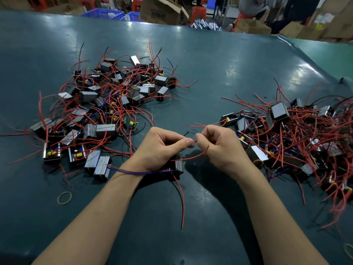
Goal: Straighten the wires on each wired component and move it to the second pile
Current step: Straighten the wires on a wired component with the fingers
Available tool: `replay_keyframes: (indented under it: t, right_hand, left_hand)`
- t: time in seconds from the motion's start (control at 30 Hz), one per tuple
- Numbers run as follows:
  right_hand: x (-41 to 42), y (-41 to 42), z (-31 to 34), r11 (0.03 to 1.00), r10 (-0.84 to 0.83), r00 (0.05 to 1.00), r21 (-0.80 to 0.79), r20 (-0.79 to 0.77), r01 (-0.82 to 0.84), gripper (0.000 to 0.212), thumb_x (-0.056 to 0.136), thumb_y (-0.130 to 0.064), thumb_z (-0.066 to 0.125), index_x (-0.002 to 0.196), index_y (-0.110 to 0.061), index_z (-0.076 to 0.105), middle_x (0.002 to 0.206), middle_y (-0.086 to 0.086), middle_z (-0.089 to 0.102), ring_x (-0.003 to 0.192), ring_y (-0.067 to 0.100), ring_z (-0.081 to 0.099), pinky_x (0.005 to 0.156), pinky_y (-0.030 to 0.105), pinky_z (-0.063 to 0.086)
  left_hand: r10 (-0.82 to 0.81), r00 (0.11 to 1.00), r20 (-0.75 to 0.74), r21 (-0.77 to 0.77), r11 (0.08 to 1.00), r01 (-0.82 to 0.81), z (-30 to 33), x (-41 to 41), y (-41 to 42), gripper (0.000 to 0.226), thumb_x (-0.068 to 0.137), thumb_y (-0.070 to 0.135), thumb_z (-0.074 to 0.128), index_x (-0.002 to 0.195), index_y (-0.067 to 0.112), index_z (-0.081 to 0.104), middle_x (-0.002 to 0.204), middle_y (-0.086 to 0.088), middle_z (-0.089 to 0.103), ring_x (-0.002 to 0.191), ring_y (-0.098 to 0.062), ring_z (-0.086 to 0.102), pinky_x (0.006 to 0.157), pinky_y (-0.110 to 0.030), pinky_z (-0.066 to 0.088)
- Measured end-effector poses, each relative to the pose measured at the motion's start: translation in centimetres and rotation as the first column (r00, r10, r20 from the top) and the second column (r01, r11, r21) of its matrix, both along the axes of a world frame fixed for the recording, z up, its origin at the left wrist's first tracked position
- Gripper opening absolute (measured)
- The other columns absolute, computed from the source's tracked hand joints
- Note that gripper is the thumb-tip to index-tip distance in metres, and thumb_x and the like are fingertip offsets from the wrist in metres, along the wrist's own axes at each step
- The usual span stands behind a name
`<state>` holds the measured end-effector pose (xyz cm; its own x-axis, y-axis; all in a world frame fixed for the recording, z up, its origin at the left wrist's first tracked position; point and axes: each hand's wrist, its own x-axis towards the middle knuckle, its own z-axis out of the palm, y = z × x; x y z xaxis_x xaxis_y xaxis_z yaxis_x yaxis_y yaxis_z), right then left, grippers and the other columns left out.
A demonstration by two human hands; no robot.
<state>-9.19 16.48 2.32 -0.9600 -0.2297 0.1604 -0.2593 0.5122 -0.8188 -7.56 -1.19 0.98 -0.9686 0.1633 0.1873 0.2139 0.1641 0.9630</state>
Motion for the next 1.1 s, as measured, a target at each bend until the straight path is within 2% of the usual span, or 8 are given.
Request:
replay_keyframes:
  t: [0.1,0.23,0.3,0.47,0.73,0.9,0.97,1.1]
  right_hand:
    - [0.1,0.3,0.2,1.000,0.021,0.989,0.024,-0.145,-0.017,0.027,0.093,-0.020,0.063,0.068,-0.010,0.058,0.051,-0.005,0.051,0.045,0.009,0.044,0.048,0.023,0.036]
    - [-0.4,2.1,1.2,0.954,0.081,0.990,-0.277,-0.117,-0.111,0.022,0.088,-0.010,0.069,0.103,-0.026,0.069,0.077,-0.003,0.063,0.053,0.015,0.057,0.046,0.019,0.044]
    - [-0.7,2.7,1.0,0.972,0.144,0.971,-0.159,-0.193,-0.175,0.041,0.085,0.000,0.071,0.117,-0.025,0.068,0.089,0.001,0.063,0.061,0.016,0.058,0.051,0.016,0.047]
    - [-0.7,1.8,0.6,0.984,0.176,0.959,0.023,-0.223,-0.176,0.018,0.081,-0.013,0.075,0.098,-0.008,0.077,0.076,0.008,0.069,0.063,0.012,0.060,0.059,0.022,0.048]
    - [-0.1,1.4,1.2,0.956,0.215,0.959,-0.241,0.187,-0.167,0.032,0.096,-0.019,0.058,0.064,-0.015,0.063,0.051,0.007,0.046,0.040,0.011,0.042,0.038,0.016,0.030]
    - [-0.1,-0.6,1.1,0.781,0.315,0.695,-0.593,0.646,0.197,0.035,0.095,-0.028,0.054,0.062,-0.019,0.050,0.046,-0.007,0.031,0.035,0.005,0.027,0.031,0.015,0.020]
    - [-0.2,-0.7,0.9,0.829,0.194,0.776,-0.523,0.600,0.197,0.035,0.094,-0.029,0.059,0.062,-0.016,0.055,0.044,-0.006,0.035,0.034,0.006,0.030,0.032,0.014,0.021]
    - [0.1,-0.8,0.0,0.955,-0.138,0.982,-0.245,0.128,0.166,0.036,0.087,-0.032,0.071,0.059,-0.011,0.066,0.041,-0.006,0.046,0.036,0.007,0.039,0.039,0.019,0.032]
  left_hand:
    - [0.028,1.000,0.006,0.041,0.999,-0.028,-0.1,0.0,0.0,0.014,0.086,0.019,0.071,0.079,0.009,0.078,0.046,-0.001,0.041,0.046,-0.008,0.029,0.045,-0.016,0.022]
    - [0.065,0.998,0.002,0.036,0.997,-0.065,-0.1,-0.1,-0.2,0.017,0.087,0.021,0.070,0.077,0.010,0.078,0.045,0.007,0.036,0.048,-0.010,0.024,0.048,-0.024,0.017]
    - [0.055,0.998,-0.005,0.036,0.998,-0.055,-0.1,-0.1,-0.2,0.018,0.088,0.018,0.068,0.079,0.006,0.078,0.043,0.011,0.034,0.046,-0.005,0.023,0.047,-0.020,0.018]
    - [0.017,1.000,-0.016,0.029,0.999,-0.017,0.1,0.0,-0.3,0.019,0.087,0.020,0.068,0.079,0.005,0.077,0.042,0.012,0.032,0.044,-0.006,0.021,0.046,-0.020,0.017]
    - [-0.019,0.999,-0.043,0.001,1.000,0.020,0.7,0.3,-0.1,0.014,0.090,0.010,0.064,0.083,0.003,0.073,0.037,0.019,0.039,0.038,0.002,0.032,0.044,-0.007,0.023]
    - [-0.004,1.000,-0.025,0.079,0.997,0.006,0.7,0.1,-0.1,0.023,0.082,0.026,0.065,0.079,0.005,0.075,0.043,0.014,0.027,0.044,-0.003,0.019,0.044,-0.016,0.017]
    - [0.001,0.999,-0.043,0.059,0.998,0.001,0.6,0.0,-0.1,0.018,0.086,0.018,0.065,0.083,0.002,0.074,0.039,0.017,0.032,0.039,0.001,0.025,0.043,-0.010,0.021]
    - [0.011,0.995,-0.097,-0.012,1.000,-0.012,0.2,-0.1,0.0,0.012,0.091,0.002,0.062,0.091,-0.005,0.073,0.041,0.025,0.048,0.043,0.013,0.043,0.050,0.000,0.031]
